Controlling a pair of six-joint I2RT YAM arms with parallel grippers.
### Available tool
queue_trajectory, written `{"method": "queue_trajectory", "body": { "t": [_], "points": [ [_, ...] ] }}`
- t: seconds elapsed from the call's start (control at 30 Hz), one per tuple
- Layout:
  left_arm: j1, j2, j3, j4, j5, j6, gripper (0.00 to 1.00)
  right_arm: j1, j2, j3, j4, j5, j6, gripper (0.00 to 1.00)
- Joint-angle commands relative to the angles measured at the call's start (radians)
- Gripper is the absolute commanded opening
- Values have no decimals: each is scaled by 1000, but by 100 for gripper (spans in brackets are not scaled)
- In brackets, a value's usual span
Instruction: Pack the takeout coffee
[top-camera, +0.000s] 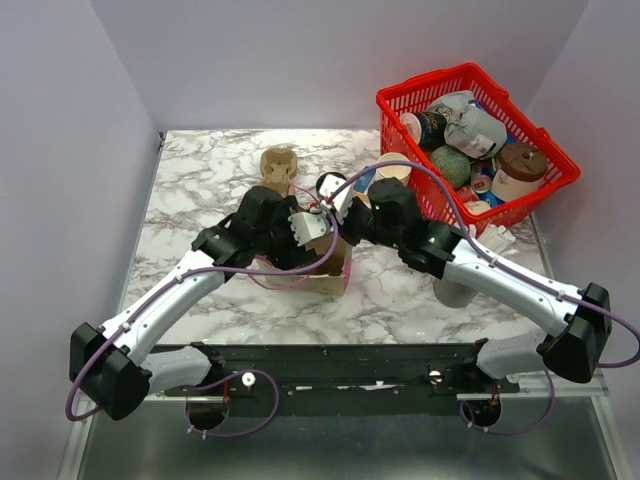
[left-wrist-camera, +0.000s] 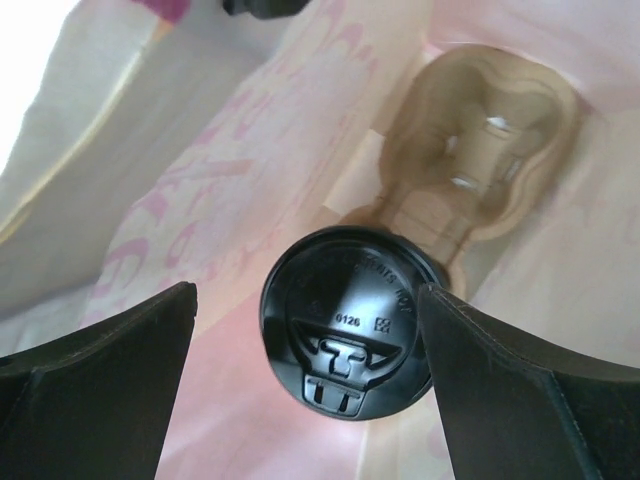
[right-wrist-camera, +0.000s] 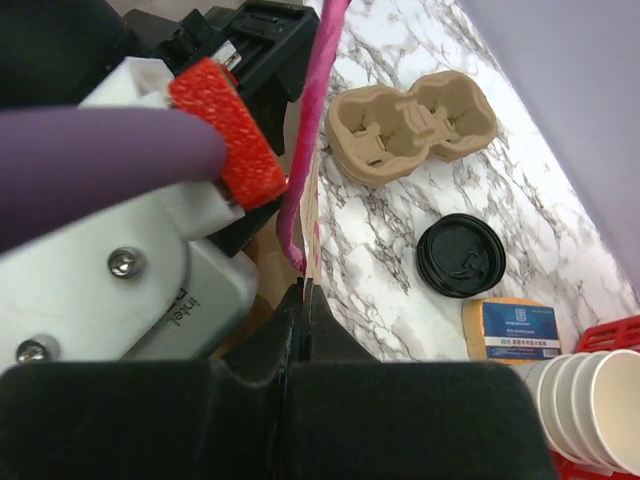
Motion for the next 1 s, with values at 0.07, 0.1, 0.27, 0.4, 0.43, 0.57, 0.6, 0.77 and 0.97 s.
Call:
{"method": "queue_trajectory", "body": {
  "t": [0.07, 0.1, 0.27, 0.4, 0.43, 0.57, 0.6, 0.77, 0.97],
  "points": [
    [-2, -72, 1, 117, 51, 13, 99, -19, 62, 32, -104, -43, 29, 0],
    [-2, -79, 1, 121, 61, 7, 99, -23, 66, 36, -106, -43, 32, 0],
    [-2, -88, 14, 144, 110, -66, 99, -45, 89, 56, -133, -49, 29, 0],
    [0, -97, 14, 157, 104, -107, 99, -48, 94, 58, -141, -51, 22, 0],
    [0, -102, 13, 161, 104, -110, 99, -48, 94, 59, -141, -51, 20, 0],
    [0, -117, 27, 157, 107, -138, 99, -48, 102, 67, -145, -46, 20, 1],
    [-2, -120, 31, 155, 104, -144, 99, -46, 103, 72, -150, -46, 16, 1],
    [-2, -152, 95, 134, 106, -162, 99, -49, 109, 144, -220, -43, -8, 59],
    [0, -163, 183, 105, 94, -187, 99, -62, 93, 254, -326, -45, -1, 88]
  ]
}}
